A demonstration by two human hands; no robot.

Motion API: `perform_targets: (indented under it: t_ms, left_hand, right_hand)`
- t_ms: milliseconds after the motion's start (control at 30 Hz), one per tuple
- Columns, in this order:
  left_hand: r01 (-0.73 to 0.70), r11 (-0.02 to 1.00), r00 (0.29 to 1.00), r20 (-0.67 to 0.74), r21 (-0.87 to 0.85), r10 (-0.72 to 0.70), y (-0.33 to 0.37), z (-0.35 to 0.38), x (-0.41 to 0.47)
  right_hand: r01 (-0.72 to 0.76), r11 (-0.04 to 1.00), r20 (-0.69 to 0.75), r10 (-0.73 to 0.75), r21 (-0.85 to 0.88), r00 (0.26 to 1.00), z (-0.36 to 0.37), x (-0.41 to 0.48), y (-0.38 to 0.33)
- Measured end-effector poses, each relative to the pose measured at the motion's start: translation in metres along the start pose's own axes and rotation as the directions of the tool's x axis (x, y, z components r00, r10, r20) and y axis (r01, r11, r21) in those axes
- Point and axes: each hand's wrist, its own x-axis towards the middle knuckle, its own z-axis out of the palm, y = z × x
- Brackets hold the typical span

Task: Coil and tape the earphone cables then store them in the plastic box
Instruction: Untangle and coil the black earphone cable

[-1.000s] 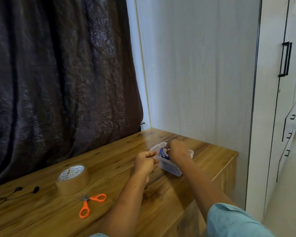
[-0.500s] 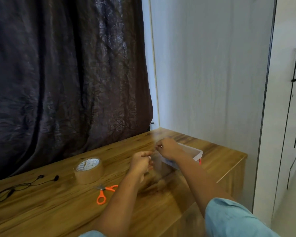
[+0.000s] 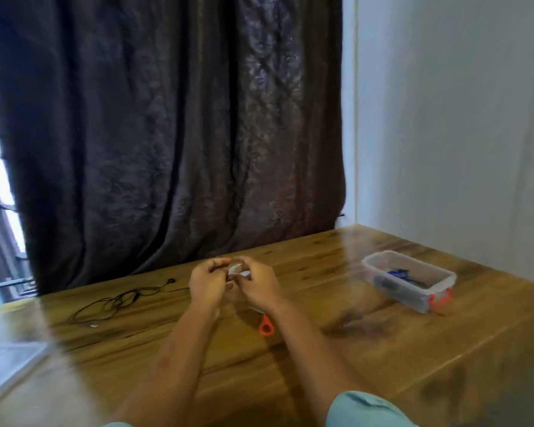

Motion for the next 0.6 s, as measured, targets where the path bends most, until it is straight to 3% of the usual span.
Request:
perform_targets:
  t_ms: [167, 267, 433, 500, 600]
  left_hand:
    - [-0.026, 0.948, 0.968, -0.229, 0.316, 0.102, -0.027, -0.087, -0.002]
    - [-0.019, 0.932, 0.947, -0.294, 0.362, 0.134, -0.038, -0.126, -0.003]
    - [-0.028, 0.926, 0.931, -0.327, 0.377, 0.162, -0.046, -0.151, 0.018]
    - [-0.031, 0.837, 0.902, -0.346, 0.546, 0.259, -0.048, -0.156, 0.027]
    - [0.037, 0.546, 0.898, -0.268, 0.837, 0.35, -0.057, -0.161, 0.035]
  right_hand:
    - [0.0, 0.992, 0.173, 0.022, -0.125, 0.985, 0.075, -0.001, 0.001]
    - [0.076, 0.957, 0.245, -0.005, -0.281, 0.97, 0.106, 0.0, 0.001]
    - [0.156, 0.898, 0.226, -0.065, -0.412, 0.972, 0.127, 0.022, -0.009]
    - [0.177, 0.884, 0.236, -0.078, -0.432, 0.968, 0.137, 0.032, -0.012]
    - [0.203, 0.856, 0.286, -0.068, -0.475, 0.956, 0.15, 0.049, -0.013]
